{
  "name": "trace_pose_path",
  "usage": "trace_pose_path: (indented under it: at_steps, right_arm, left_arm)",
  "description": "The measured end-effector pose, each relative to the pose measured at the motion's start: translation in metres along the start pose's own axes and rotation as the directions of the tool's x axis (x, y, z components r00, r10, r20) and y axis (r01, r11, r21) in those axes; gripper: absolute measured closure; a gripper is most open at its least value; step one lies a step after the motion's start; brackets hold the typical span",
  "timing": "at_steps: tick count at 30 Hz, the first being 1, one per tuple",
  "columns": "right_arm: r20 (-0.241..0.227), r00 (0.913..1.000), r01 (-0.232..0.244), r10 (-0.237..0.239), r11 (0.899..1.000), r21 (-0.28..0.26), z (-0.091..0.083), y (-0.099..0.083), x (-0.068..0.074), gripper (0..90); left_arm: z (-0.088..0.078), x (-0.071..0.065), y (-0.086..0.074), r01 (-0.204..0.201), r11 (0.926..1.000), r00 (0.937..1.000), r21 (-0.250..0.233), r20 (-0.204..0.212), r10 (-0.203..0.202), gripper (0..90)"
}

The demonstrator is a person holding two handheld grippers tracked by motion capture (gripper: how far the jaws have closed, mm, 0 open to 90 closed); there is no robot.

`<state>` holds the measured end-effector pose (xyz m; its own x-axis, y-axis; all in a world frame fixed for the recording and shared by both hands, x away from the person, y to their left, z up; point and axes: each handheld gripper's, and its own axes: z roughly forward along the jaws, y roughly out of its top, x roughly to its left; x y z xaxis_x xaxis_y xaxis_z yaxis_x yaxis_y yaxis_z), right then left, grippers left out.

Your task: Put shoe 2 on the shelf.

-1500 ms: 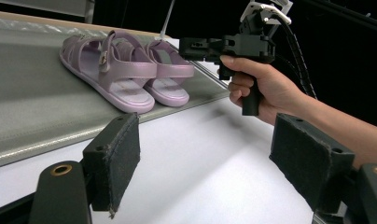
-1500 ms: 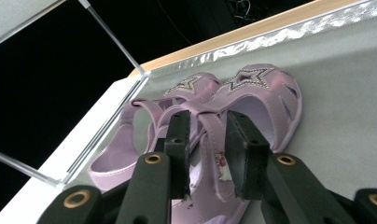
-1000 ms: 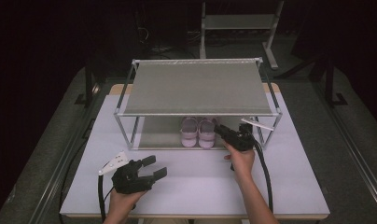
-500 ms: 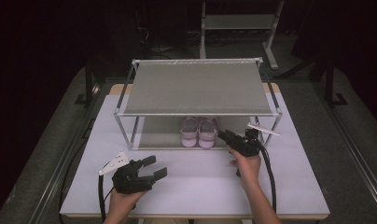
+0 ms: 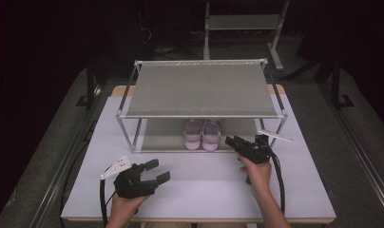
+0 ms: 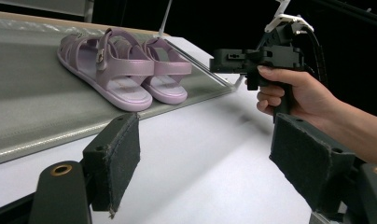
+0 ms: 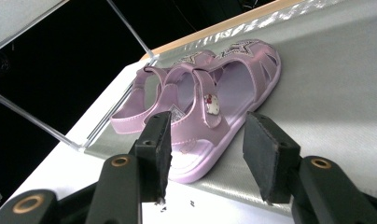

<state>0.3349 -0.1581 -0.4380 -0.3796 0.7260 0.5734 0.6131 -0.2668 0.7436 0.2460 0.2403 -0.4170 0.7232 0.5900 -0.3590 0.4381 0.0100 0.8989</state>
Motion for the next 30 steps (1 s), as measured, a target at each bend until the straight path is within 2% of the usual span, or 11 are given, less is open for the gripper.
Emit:
trace_pose_path:
  at_steps: [5,15,25,30]
  right_arm:
    - [-0.003,1.0,-0.006,0.006,1.0,0.01,-0.004,-0.001,0.0,49.6]
    - [-0.017,0.9997,0.017,-0.016,1.0,0.017,-0.013,0.0,0.003,48.0]
    - [-0.021,0.9998,0.003,-0.002,0.999,0.045,-0.022,-0.01,-0.003,46.7]
    - [-0.024,0.9997,0.001,0.0,0.999,0.043,-0.028,-0.011,-0.005,46.7]
  left_arm:
    - [0.0,0.001,-0.001,0.002,1.0,1.0,0.003,0.0,-0.002,23.8]
    - [-0.001,0.001,0.0,0.002,1.0,1.0,-0.001,0.0,-0.002,23.8]
    - [-0.001,0.001,-0.001,0.002,1.0,1.0,0.002,-0.001,-0.002,23.8]
    - [-0.001,0.001,-0.001,0.002,1.0,1.0,0.003,-0.001,-0.002,23.8]
